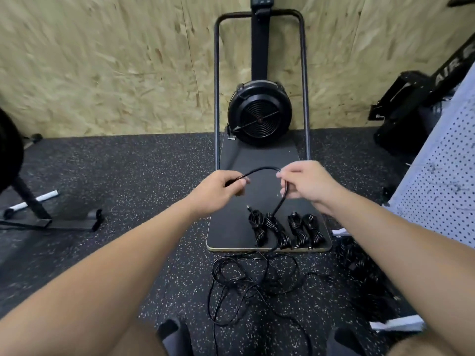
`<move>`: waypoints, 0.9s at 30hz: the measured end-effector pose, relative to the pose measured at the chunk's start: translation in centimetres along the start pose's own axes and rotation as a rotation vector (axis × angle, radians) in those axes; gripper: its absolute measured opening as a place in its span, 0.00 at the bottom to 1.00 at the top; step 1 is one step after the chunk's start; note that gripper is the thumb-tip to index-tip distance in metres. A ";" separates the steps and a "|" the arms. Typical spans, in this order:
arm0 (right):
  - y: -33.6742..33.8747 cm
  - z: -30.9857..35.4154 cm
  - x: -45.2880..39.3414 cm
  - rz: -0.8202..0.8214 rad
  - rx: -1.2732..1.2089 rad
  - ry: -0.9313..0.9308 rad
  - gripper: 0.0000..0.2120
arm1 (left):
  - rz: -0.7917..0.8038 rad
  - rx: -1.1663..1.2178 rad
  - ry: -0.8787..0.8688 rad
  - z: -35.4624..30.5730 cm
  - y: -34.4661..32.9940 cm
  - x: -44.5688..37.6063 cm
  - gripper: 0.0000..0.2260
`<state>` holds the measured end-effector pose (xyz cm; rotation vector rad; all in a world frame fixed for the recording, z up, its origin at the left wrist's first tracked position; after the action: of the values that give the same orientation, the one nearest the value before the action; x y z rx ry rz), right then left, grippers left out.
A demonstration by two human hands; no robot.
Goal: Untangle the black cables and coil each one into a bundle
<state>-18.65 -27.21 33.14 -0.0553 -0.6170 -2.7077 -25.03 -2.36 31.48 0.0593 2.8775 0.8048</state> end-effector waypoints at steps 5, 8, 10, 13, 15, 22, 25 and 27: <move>2.5 7.8 -1.7 -0.036 -0.297 0.190 0.11 | 0.029 0.324 -0.017 -4.0 -1.2 -1.6 0.18; 1.3 8.4 -2.6 0.085 -0.618 0.126 0.09 | 0.121 0.338 -0.088 -5.5 -2.4 -2.7 0.13; 0.1 7.3 -3.7 0.108 -0.737 0.038 0.10 | 0.217 0.331 -0.093 -5.5 -3.2 -3.2 0.14; -0.1 5.5 -5.5 0.061 -0.793 -0.003 0.11 | 0.322 0.433 0.010 -4.8 -4.3 -3.7 0.17; 0.3 5.0 -6.5 0.031 -0.778 0.025 0.12 | 0.310 0.527 0.023 -4.2 -4.9 -4.1 0.16; -2.1 0.8 -8.5 0.109 -0.064 0.050 0.12 | -0.015 1.041 0.080 -2.1 -2.6 -6.5 0.08; -4.6 -1.4 -8.9 0.318 -0.048 -0.061 0.22 | -0.147 1.077 0.105 -0.4 -1.2 -7.9 0.09; -5.8 -2.6 -9.1 0.419 -0.096 -0.108 0.21 | -0.213 1.085 0.103 0.5 -0.2 -8.6 0.09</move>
<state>-12.13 -20.40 27.40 -0.3209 -0.4460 -2.3345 -16.42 -3.00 32.14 -0.1657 2.9501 -0.8390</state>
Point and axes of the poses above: each hand's wrist, its own x-axis away from the middle knuckle, its own y-axis out of the back of the hand, z = x × y, the point moved 3 cm from there along -x, towards the middle knuckle, and after that the axes turned 11 degrees about x, right-handed, at the moved point
